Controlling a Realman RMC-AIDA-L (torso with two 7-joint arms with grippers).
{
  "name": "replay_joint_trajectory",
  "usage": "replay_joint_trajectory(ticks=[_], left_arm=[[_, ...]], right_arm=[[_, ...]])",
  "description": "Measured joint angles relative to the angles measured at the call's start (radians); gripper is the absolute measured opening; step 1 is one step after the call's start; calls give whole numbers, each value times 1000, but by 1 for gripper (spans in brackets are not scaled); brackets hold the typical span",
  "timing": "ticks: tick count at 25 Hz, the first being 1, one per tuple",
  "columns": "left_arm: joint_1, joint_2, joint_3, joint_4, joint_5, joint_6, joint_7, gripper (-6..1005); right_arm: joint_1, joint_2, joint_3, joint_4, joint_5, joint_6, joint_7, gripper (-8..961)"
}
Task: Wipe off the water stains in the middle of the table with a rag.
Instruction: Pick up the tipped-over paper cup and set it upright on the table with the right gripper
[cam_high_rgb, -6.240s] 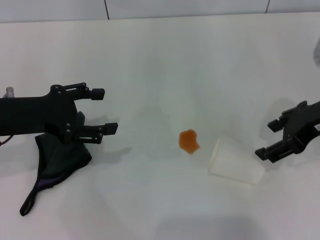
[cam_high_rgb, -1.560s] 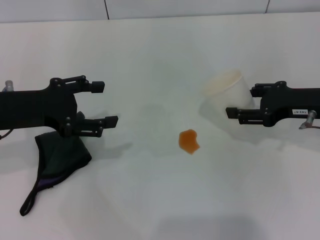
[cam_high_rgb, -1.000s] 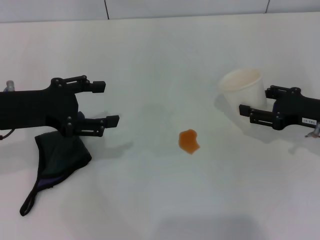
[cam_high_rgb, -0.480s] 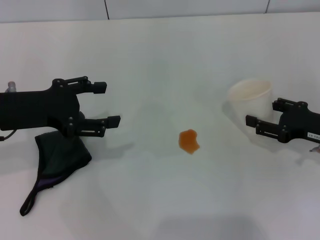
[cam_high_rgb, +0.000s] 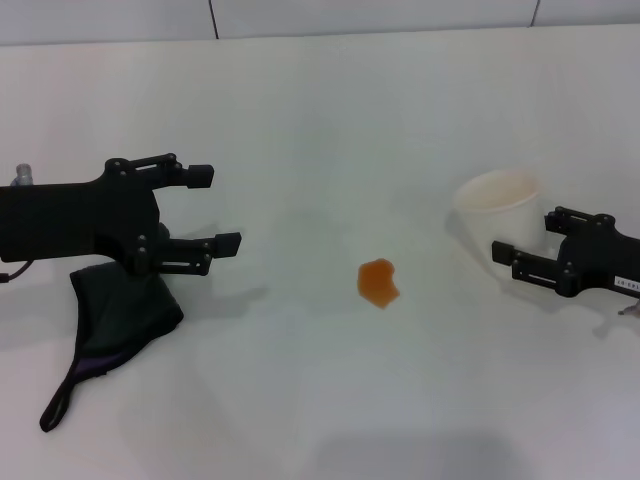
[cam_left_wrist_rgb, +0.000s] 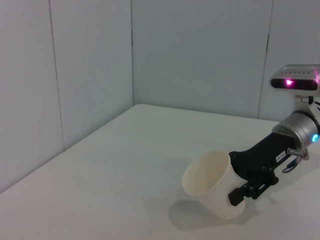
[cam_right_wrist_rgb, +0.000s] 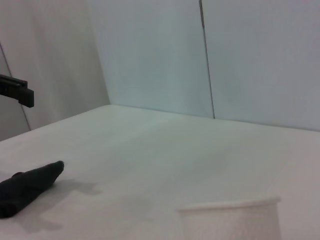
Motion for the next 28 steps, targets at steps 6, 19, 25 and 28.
replay_joint_trajectory(ticks=[6,19,25,28], left_arm=[[0,0,0,0,0,0,-3,880],[0,-2,6,6,0,2,-8,879],[0,-2,6,5,0,4,-9,879],[0,-2,6,5,0,6,-9,880]], right_arm=[[0,0,0,13,1,0,-8,668],[-10,-4,0,21,-3,0,20,687],[-11,-9,0,20,-12,-2,49,868],[-11,-11,0,20,-16,-2,62,868]])
